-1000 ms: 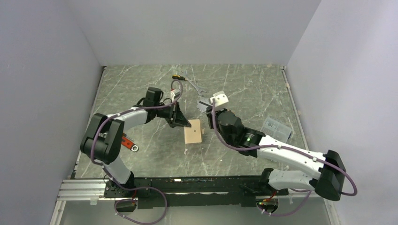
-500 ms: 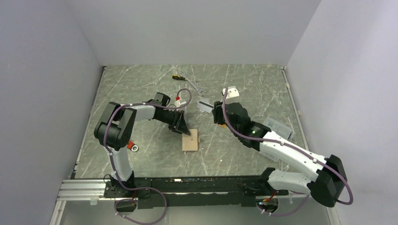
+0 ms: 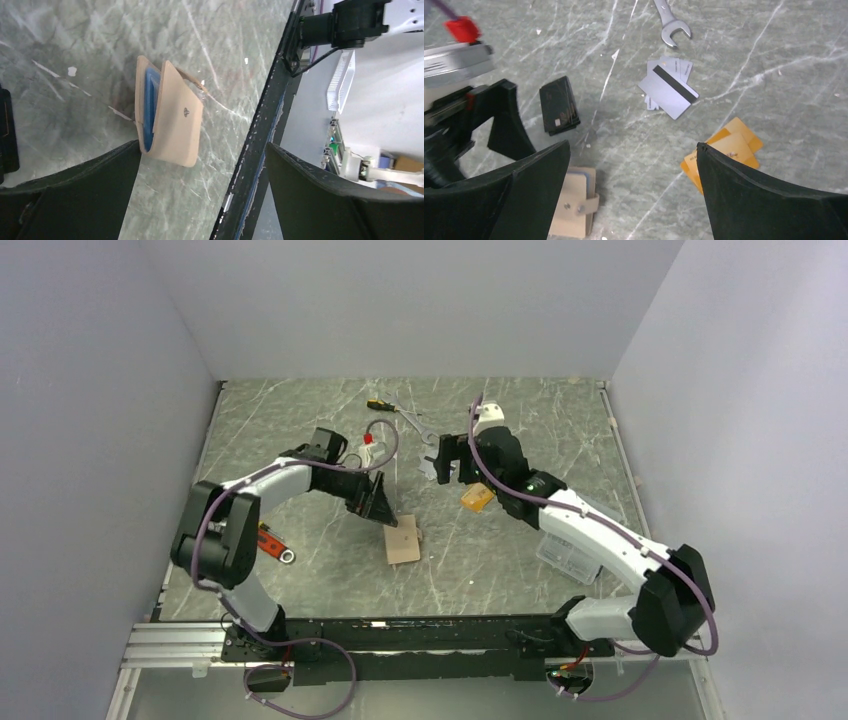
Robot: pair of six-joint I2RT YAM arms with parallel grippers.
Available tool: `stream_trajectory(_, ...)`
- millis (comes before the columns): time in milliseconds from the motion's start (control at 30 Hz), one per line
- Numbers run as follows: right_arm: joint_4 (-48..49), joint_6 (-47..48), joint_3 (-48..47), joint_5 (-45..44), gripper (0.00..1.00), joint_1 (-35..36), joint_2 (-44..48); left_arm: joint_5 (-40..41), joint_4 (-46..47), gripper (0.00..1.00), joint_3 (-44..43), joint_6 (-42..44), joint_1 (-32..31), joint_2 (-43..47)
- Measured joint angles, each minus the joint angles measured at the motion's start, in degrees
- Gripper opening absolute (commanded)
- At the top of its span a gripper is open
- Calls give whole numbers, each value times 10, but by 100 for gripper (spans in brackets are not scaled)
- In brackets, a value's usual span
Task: Put the credit cards into the card holder
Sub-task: Place the card holder at the center of the board, then move the card holder to the center of the board.
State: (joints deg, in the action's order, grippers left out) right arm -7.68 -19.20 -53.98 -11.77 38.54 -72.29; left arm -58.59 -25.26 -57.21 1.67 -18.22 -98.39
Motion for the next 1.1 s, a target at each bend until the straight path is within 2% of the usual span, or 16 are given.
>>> stream_trajectory(233,-9,-35,-76,80,99,-64,-90,0,-93,99,-55,83,29,104)
stream_trajectory(433,-10,-38,-119,141,87,-71,-171,21,-137,99,-86,153,52,136)
stream_trajectory(600,-26,-19,-193,132,86,-23,-246,30,-161,99,-92,182,131,123)
stream_trajectory(767,-28,17,-228,97,83,80,-309,36,-163,99,-123,185,223,87)
stream_trajectory(900,-29,39,-214,88,77,135,-332,53,-165,99,-125,185,233,87)
stream_trajectory(1100,-28,63,-201,73,74,157,-362,78,-172,99,-143,186,230,86)
